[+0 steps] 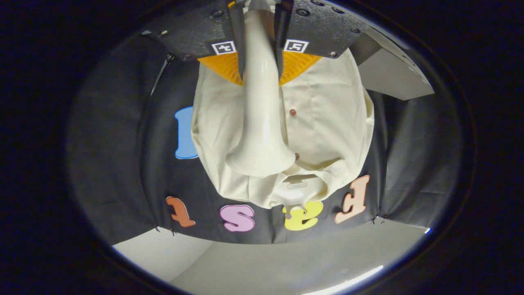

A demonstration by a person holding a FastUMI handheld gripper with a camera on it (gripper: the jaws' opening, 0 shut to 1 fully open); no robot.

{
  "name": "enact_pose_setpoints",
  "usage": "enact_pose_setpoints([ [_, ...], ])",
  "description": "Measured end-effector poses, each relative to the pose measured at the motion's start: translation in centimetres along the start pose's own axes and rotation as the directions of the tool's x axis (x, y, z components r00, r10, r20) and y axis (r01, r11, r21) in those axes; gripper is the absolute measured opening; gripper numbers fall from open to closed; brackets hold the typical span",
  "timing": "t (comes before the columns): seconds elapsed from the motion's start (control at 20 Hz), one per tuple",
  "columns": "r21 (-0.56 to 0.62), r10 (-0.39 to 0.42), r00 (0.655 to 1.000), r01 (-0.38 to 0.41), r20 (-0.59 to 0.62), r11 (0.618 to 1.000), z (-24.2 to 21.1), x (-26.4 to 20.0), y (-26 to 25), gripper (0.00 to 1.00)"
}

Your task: Iron the clothes twice with a garment steamer, once on the left side and once on the right side.

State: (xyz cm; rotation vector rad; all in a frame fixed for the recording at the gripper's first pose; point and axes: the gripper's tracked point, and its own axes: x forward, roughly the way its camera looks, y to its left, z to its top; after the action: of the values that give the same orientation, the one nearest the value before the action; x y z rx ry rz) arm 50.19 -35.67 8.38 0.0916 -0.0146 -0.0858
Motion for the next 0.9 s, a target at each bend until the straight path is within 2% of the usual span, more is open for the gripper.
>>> enact_pose_setpoints([
  [0.25, 0.017, 0.010, 0.999, -0.009, -0.041, 1.000, -1.3, 2.3, -1.9, 0.28],
  [0.45, 0.019, 0.025, 0.994, -0.023, -0.103, 1.000, -5.4, 3.1, -2.0, 0.28],
  [0.9, 0.017, 0.038, 0.966, -0.035, -0.256, 0.999, -16.0, 1.1, -2.4, 0.29],
])
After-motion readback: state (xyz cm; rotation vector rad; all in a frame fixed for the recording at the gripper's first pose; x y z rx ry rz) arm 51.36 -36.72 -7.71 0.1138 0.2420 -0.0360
